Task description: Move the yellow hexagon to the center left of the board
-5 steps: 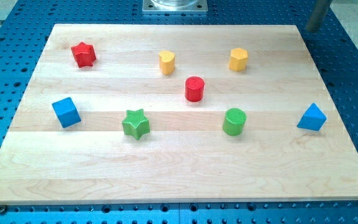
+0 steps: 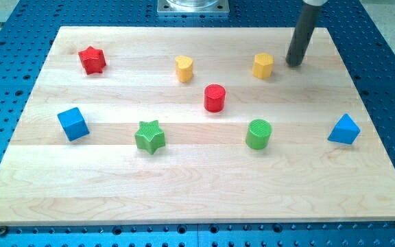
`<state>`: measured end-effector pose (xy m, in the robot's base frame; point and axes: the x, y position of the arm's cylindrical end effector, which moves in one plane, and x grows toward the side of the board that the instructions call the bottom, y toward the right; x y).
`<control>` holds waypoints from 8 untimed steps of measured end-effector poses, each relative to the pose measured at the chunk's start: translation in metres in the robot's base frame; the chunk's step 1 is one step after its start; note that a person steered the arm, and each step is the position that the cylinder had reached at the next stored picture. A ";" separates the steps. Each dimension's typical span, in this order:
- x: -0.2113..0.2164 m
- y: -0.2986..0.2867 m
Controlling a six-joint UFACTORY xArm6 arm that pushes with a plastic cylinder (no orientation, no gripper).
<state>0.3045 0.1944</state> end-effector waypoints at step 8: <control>0.056 -0.121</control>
<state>0.3608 0.0730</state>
